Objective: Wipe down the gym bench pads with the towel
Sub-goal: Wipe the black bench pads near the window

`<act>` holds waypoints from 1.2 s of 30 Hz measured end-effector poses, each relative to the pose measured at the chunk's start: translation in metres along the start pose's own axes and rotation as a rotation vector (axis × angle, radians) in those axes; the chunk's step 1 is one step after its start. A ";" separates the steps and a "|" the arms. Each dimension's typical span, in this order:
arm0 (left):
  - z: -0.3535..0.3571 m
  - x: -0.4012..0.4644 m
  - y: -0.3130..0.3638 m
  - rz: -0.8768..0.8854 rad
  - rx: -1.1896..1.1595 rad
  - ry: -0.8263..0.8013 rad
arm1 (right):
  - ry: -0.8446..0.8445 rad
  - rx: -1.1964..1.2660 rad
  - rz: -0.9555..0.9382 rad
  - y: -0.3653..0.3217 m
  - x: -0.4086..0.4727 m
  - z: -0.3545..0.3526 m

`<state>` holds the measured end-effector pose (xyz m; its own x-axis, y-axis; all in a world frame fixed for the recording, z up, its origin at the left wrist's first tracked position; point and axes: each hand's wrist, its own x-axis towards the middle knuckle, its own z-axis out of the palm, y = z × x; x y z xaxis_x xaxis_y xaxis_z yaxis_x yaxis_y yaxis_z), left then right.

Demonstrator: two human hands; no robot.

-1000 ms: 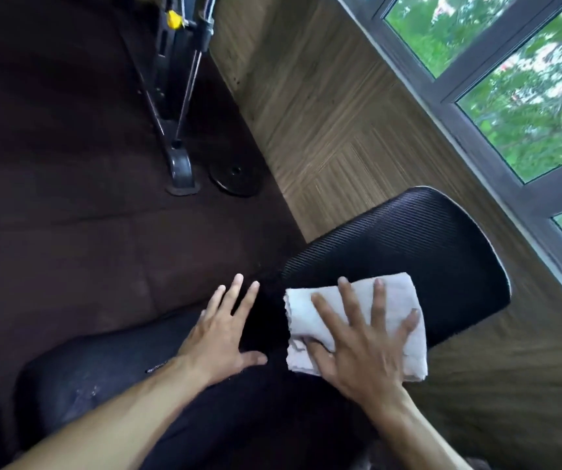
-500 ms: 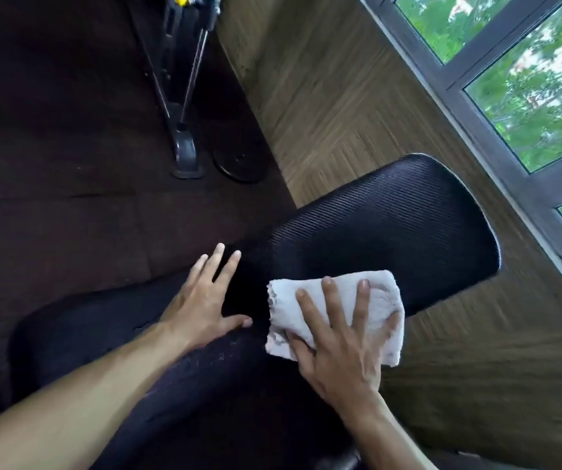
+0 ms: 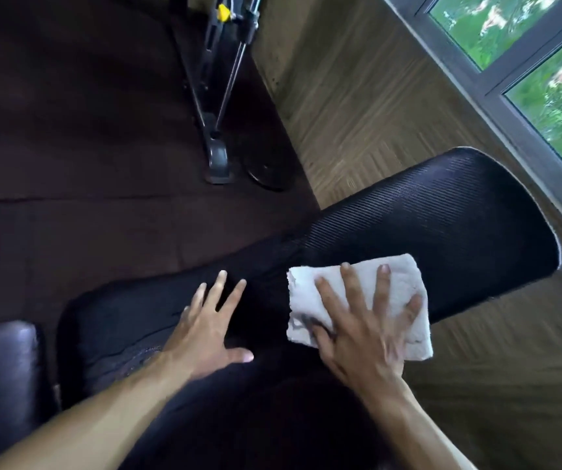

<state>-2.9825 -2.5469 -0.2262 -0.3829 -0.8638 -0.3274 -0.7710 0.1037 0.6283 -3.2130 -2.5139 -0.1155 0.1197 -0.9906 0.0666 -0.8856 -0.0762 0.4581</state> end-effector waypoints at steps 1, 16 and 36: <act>0.001 0.000 -0.003 0.011 -0.007 0.001 | -0.010 0.001 -0.023 -0.005 -0.010 0.005; -0.026 0.040 -0.029 0.047 -0.029 -0.079 | -0.023 -0.076 0.062 -0.060 0.147 0.002; -0.006 0.024 -0.066 0.109 -0.100 0.021 | 0.033 -0.058 -0.008 -0.080 0.114 0.013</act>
<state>-2.9380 -2.5773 -0.2709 -0.4495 -0.8607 -0.2392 -0.6707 0.1483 0.7267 -3.1338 -2.6221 -0.1560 0.1423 -0.9856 0.0916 -0.8574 -0.0765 0.5089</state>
